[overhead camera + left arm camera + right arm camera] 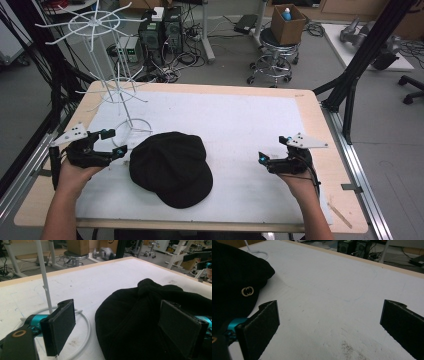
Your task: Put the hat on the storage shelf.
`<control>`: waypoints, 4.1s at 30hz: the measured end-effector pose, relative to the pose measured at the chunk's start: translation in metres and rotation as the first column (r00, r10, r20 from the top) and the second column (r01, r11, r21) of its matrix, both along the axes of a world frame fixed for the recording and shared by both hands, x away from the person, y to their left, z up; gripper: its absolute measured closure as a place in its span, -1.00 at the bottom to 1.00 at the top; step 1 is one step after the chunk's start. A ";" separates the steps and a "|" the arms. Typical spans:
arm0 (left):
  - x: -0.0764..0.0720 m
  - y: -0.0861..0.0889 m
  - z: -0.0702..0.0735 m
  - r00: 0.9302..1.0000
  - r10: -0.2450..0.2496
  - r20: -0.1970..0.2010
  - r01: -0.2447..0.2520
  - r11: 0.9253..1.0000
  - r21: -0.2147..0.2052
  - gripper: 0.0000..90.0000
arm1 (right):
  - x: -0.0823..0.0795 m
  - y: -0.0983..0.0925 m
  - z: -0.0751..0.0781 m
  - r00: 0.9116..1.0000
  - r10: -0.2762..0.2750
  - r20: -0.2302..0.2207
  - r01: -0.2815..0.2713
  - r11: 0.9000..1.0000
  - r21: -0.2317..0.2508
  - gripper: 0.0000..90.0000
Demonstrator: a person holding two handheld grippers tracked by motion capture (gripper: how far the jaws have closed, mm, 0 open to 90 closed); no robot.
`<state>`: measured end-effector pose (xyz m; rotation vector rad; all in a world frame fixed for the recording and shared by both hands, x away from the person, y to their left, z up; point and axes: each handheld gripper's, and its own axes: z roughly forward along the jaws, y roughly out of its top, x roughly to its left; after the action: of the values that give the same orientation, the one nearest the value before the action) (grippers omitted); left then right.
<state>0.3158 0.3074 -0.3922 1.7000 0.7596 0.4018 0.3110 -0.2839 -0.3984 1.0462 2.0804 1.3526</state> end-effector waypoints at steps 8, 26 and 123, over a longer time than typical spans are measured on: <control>0.003 -0.001 -0.004 1.000 0.011 -0.014 -0.011 1.000 0.013 -0.67 | 0.000 0.002 -0.002 1.000 0.001 0.015 0.000 1.000 -0.031 -0.97; 0.000 -0.003 0.000 1.000 0.009 -0.005 -0.009 1.000 0.000 -0.67 | -0.005 0.006 0.003 0.999 -0.003 0.032 0.004 1.000 -0.021 -0.97; 0.014 -0.098 -0.001 0.983 -0.126 -0.136 0.135 0.989 0.061 0.58 | -0.001 0.013 -0.011 0.999 0.025 -0.021 -0.027 0.994 -0.109 -0.97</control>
<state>0.3298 0.2099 -0.3934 1.8449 0.7317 0.2281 0.3103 -0.2704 -0.4095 0.9937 2.1633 1.2296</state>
